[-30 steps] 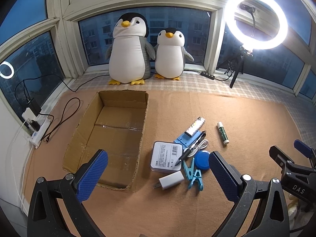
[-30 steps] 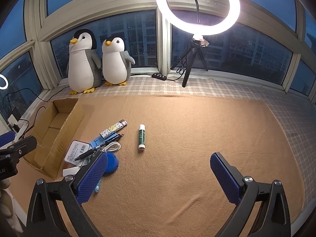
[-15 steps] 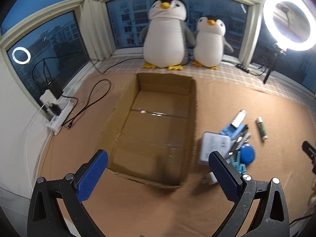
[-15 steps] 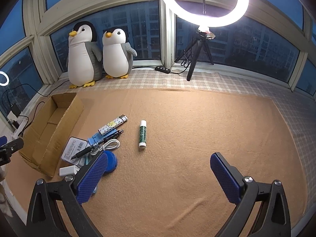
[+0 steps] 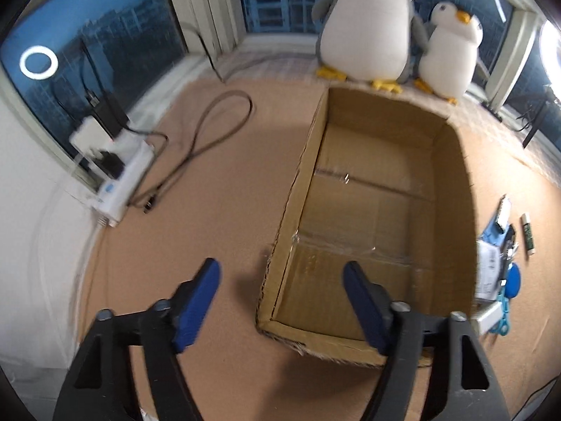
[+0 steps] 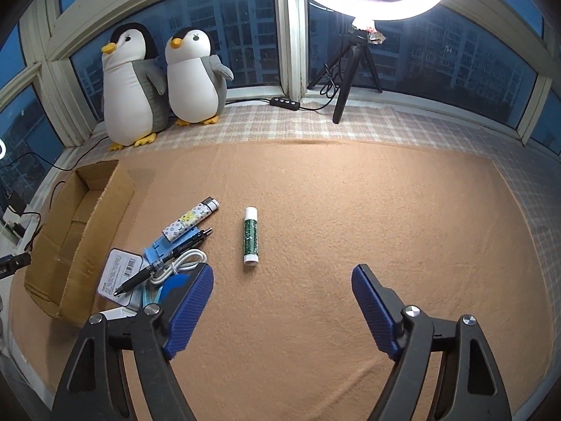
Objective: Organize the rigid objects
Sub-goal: 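Move the left tool to the box rim while the right tool approaches the glue stick, then close the right gripper around the green glue stick and lift it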
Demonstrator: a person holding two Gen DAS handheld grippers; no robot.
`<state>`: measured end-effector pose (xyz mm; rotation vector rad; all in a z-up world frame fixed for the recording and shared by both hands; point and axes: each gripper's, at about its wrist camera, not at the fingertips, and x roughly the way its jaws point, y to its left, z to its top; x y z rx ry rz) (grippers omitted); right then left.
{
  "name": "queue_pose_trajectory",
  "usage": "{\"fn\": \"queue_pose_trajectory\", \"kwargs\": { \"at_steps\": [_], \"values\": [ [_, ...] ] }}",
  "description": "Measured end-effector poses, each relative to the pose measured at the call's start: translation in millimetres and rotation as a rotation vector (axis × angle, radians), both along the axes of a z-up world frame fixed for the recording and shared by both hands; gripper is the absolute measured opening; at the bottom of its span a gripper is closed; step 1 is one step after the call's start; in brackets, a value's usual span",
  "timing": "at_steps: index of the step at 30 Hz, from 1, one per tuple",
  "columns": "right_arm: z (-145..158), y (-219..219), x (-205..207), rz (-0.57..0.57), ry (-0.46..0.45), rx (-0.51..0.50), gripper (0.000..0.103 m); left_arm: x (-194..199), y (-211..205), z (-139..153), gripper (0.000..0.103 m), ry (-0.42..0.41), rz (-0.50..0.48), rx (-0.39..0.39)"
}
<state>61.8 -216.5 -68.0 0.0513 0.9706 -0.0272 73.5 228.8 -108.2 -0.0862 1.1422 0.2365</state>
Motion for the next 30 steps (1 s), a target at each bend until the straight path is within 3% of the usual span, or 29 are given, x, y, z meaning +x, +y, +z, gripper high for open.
{"fn": "queue_pose_trajectory", "kwargs": {
  "at_steps": [4,10,15,20,30],
  "values": [
    [-10.3,0.6,9.6,-0.012,0.035,0.01,0.072,9.4,7.7,-28.6,0.046,0.051,-0.022,-0.015],
    [-30.6,2.1,33.7,-0.023,0.114,0.033,0.06,13.9,4.9,-50.5,0.031,0.078,-0.095,-0.039],
    [-47.4,4.7,57.7,-0.017,0.176,0.065,0.05,18.6,7.6,-53.9,0.026,0.074,-0.117,-0.038],
    [-60.1,13.9,83.5,-0.011,0.218,0.029,0.049,18.5,6.8,-55.7,0.024,0.081,-0.131,-0.047],
    [-81.1,15.6,106.1,0.001,0.301,0.029,0.028,19.9,9.7,-62.3,0.024,0.072,-0.134,-0.06]
  ]
}}
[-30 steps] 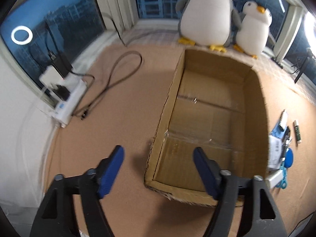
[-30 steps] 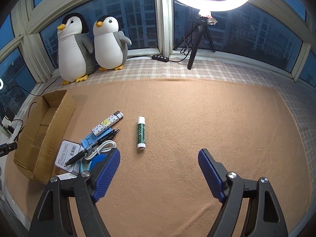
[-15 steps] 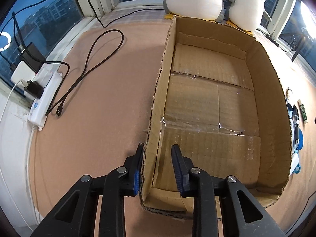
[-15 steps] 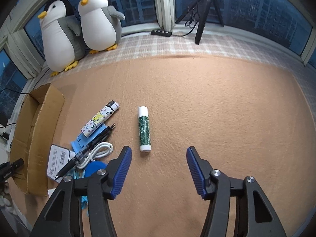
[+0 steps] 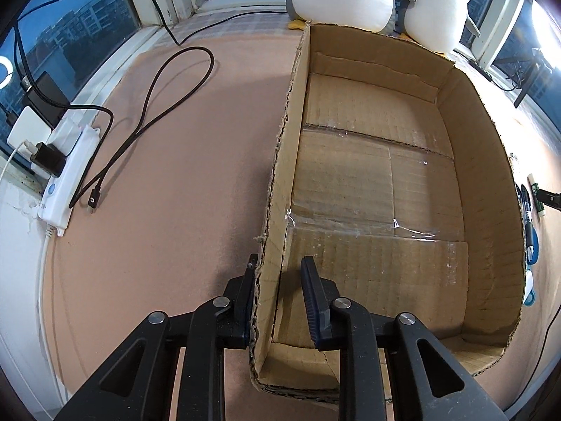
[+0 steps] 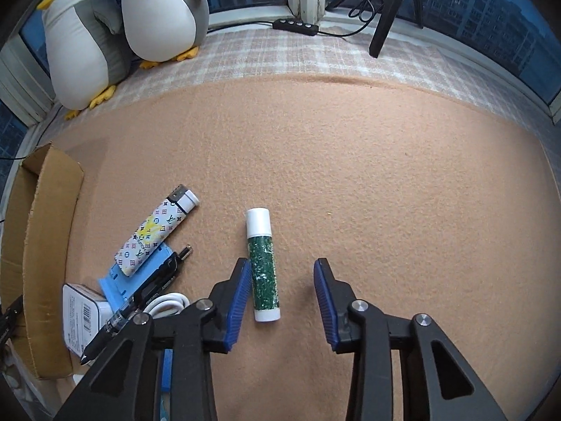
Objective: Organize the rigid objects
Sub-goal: 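Close the right gripper around the green glue stick and lift it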
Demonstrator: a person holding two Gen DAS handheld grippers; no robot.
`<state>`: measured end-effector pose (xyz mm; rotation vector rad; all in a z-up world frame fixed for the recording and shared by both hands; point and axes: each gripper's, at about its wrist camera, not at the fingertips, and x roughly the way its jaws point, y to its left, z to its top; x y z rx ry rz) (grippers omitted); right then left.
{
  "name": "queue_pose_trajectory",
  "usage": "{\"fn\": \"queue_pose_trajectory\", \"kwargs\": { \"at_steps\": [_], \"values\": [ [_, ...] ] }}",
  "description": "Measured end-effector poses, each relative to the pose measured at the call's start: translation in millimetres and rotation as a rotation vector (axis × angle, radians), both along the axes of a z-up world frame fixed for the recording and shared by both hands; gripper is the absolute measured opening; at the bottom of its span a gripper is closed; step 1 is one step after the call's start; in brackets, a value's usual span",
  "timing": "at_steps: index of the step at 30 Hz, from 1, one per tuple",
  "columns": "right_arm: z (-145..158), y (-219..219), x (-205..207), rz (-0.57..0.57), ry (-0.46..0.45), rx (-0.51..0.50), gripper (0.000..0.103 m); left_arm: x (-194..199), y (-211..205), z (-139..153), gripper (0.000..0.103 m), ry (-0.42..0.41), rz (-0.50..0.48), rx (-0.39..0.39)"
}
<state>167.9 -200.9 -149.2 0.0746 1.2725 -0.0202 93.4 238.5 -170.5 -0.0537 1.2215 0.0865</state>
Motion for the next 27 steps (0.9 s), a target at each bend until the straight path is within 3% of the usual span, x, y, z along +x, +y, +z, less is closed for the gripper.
{"fn": "queue_pose_trajectory", "kwargs": {
  "at_steps": [3,10,19,27],
  "values": [
    [-4.5,0.6,2.2,0.006,0.018,0.011,0.018,-1.6,-0.6,-0.1,0.024,-0.003,0.003,0.001],
    [-6.9,1.9,2.3,0.021,0.021,0.03,0.014,-1.7,-2.9,0.7,0.024,-0.005,0.0,0.009],
    [0.0,-7.4,-5.5,-0.014,-0.016,0.078,0.014,-0.3,1.0,1.2,0.024,0.005,0.002,-0.014],
    [37.0,13.8,-23.3,0.029,-0.105,0.116,0.014,-0.9,-0.2,1.5,0.024,0.001,0.003,-0.006]
  ]
}}
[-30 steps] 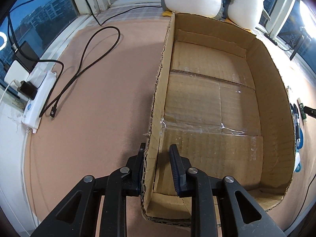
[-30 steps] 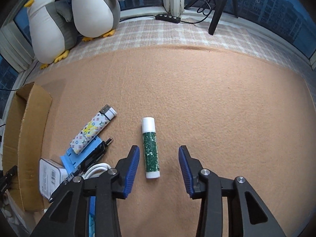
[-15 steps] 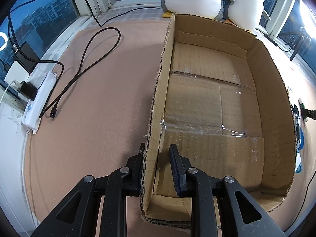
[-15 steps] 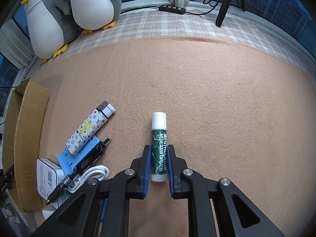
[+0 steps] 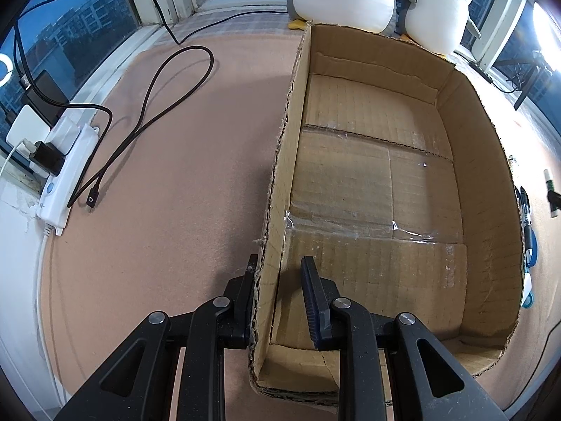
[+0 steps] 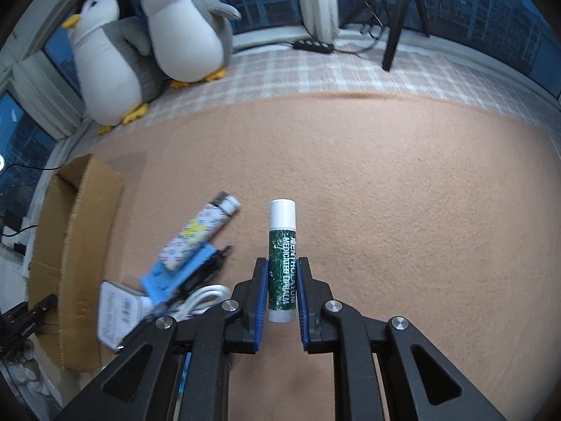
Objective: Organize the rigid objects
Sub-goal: 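Close the right gripper around the green glue stick and lift it, then carry the glue stick over the box and release it with the right gripper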
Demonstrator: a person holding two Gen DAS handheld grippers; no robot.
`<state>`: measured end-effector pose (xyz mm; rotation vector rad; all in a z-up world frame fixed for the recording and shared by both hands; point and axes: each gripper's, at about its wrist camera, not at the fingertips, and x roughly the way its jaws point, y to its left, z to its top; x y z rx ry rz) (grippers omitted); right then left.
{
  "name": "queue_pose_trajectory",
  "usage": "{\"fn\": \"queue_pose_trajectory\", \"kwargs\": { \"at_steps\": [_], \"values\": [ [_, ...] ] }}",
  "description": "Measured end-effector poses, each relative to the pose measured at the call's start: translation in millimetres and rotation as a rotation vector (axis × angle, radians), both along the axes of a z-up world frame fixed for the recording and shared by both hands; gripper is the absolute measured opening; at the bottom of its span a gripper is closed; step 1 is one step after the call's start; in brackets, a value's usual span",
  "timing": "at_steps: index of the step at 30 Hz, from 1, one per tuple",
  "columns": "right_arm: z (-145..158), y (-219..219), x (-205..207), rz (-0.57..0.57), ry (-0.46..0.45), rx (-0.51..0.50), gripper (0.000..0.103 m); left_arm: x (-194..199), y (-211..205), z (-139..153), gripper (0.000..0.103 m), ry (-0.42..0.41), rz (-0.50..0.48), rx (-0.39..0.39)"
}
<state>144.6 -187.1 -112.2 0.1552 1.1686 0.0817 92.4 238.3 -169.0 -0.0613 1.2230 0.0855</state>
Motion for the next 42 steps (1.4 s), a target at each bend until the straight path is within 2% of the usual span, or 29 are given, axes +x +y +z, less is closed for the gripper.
{"fn": "queue_pose_trajectory", "kwargs": {
  "at_steps": [6,11,22,28,39,40,42],
  "values": [
    [34.6,55.7,-8.0,0.116,-0.063,0.072,0.014,-1.2,-0.4,0.5,0.024,-0.006,0.002,0.002],
    [48.7,110.9,-16.8,0.236,-0.089,0.103,0.014,-1.3,-1.1,0.8,0.024,-0.007,-0.002,0.009],
    [31.9,208.3,-25.4,0.41,-0.073,0.07,0.014,-1.3,-3.5,1.5,0.024,-0.01,-0.004,0.022],
    [22.3,229.9,-28.5,0.451,-0.059,0.043,0.014,-2.0,-3.1,1.8,0.024,-0.014,-0.002,0.023],
    [14.2,248.7,-36.8,0.492,-0.084,-0.058,0.015,-1.6,-2.7,1.7,0.024,-0.014,-0.001,0.026],
    [14.4,249.9,-37.6,0.495,-0.09,-0.069,0.017,-1.7,-2.9,1.7,0.024,-0.014,-0.001,0.026],
    [15.8,252.1,-39.6,0.501,-0.103,-0.084,0.032,-1.6,-2.8,1.9,0.024,-0.015,-0.002,0.028]
  ]
}}
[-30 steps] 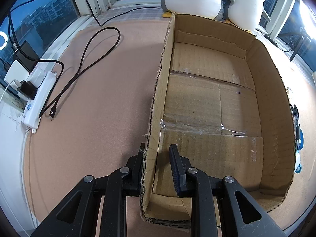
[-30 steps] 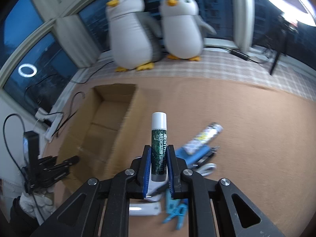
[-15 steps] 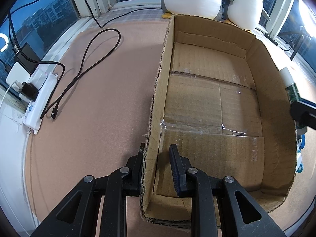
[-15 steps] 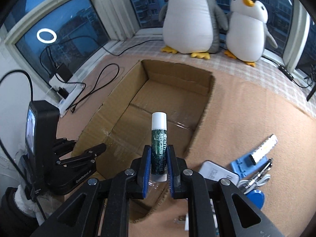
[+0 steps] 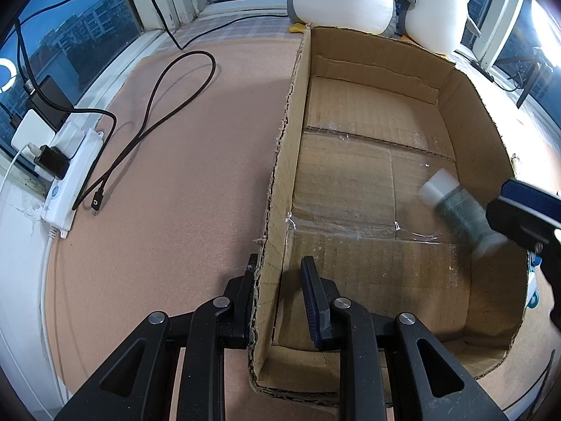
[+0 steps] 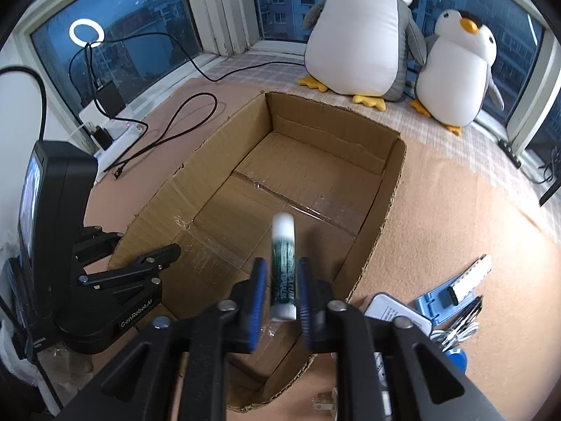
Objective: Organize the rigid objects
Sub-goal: 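Carry the glue stick over the box and release it with the right gripper, then move the right gripper back to the patterned lighter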
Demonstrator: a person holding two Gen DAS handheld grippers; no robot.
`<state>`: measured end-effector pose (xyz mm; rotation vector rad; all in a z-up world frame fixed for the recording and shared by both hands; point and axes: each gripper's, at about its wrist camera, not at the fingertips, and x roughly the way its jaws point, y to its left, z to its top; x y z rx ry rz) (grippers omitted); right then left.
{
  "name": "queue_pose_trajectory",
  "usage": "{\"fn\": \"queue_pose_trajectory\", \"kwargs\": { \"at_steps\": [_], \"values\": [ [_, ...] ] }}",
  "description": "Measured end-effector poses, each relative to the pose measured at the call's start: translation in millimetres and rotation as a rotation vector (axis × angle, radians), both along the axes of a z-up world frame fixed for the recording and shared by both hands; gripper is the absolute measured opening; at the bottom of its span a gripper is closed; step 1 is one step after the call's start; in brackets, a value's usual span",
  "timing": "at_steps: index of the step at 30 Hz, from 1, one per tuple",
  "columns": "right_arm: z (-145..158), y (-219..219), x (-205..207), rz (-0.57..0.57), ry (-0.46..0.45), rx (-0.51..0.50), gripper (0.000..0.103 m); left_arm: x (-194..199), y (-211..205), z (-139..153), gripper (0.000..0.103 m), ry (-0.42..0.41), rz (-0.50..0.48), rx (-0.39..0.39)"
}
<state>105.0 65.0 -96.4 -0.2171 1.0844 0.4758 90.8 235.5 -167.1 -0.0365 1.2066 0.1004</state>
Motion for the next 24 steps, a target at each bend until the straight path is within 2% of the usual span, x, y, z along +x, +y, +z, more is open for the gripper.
{"fn": "queue_pose_trajectory", "kwargs": {
  "at_steps": [2,3,11,17,24],
  "values": [
    [1.8,1.2,-1.2,0.001,-0.017,-0.008,0.043,-0.1,0.0,0.2,0.024,0.0,0.001,0.002],
    [3.1,1.5,-2.3,0.004,-0.026,-0.012,0.045,0.1,0.4,0.3,0.024,-0.001,0.001,0.002],
    [9.0,-19.5,-3.2,-0.032,-0.031,-0.005,0.045,0.0,-0.6,0.2,0.024,-0.002,-0.001,0.008],
    [13.0,-78.9,1.8,-0.159,-0.015,0.022,0.045,-0.5,-1.2,-0.3,0.024,-0.004,-0.001,0.01],
    [3.6,-148.0,3.4,-0.287,0.006,-0.026,0.045,-0.8,-0.2,-0.4,0.024,-0.005,-0.001,0.006]
  ]
}}
